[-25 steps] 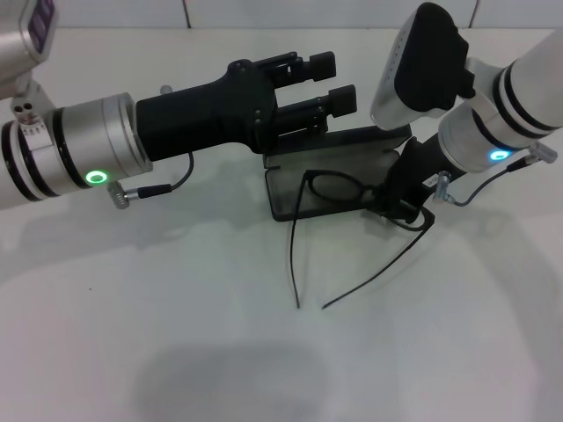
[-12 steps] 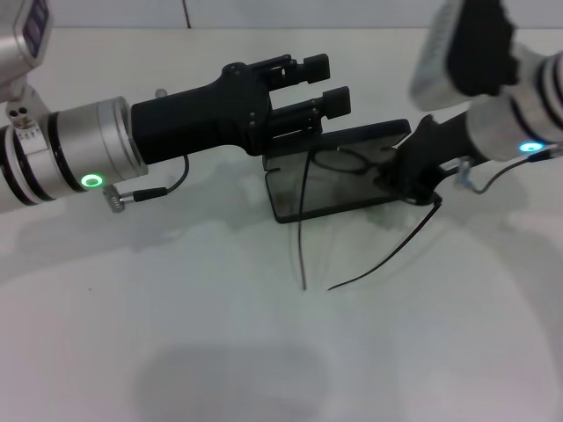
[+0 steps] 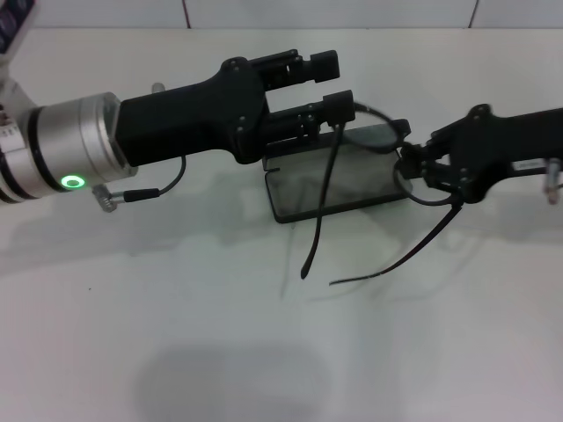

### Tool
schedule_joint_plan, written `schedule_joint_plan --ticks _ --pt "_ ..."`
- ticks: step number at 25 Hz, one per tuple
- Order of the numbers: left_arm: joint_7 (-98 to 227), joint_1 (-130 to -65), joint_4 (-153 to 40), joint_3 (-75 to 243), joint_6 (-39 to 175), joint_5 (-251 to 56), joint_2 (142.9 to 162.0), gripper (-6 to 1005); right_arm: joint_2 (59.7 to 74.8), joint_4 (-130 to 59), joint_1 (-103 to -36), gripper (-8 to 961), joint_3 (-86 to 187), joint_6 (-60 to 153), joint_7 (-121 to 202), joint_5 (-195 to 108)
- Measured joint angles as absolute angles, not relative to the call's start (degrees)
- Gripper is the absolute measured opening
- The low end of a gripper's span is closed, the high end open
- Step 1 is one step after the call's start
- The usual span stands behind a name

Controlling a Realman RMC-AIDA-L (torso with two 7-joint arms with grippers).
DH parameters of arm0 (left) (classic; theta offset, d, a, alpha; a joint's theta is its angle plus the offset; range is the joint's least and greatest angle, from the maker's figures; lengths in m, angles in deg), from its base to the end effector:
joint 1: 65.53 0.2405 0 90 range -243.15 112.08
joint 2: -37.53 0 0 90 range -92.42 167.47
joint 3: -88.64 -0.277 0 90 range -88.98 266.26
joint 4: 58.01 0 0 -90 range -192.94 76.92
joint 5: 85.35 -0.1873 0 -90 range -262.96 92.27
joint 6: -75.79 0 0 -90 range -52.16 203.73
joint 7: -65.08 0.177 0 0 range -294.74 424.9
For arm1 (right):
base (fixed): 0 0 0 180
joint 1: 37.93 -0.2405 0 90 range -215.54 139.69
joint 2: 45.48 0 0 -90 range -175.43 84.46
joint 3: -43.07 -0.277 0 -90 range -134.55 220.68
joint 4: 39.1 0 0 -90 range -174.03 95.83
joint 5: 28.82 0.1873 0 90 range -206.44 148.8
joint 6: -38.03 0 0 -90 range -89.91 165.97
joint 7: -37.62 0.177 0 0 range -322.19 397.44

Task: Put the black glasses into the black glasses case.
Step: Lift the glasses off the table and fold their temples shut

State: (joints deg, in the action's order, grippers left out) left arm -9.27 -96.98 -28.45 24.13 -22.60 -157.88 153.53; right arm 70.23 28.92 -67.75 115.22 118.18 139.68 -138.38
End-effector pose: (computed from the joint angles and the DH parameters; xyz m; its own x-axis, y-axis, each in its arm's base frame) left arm -0.1674 0.3193 -0.0181 0.5411 0.1995 0.8170 0.2658 -0.9622 0.0590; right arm 0.1742 0.3553 -0.0297 0.9598 -0.1464 -0.2394 -0.1993 -0.9562 -0.2143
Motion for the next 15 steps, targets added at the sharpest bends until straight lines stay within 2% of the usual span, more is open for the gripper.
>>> schedule_joint_plan --ticks 6,15 --pt "-12.75 -98.39 -27.95 24.1 -23.98 -158.13 153.28 622 70.07 20.33 -66.05 104 106.98 122.11 127.86 -127.6" --pt "-21.2 -103.02 -28.51 24.0 -20.43 -163.04 153.26 622 69.91 9.13 -68.07 103 102.26 122.86 115.58 -120.04"
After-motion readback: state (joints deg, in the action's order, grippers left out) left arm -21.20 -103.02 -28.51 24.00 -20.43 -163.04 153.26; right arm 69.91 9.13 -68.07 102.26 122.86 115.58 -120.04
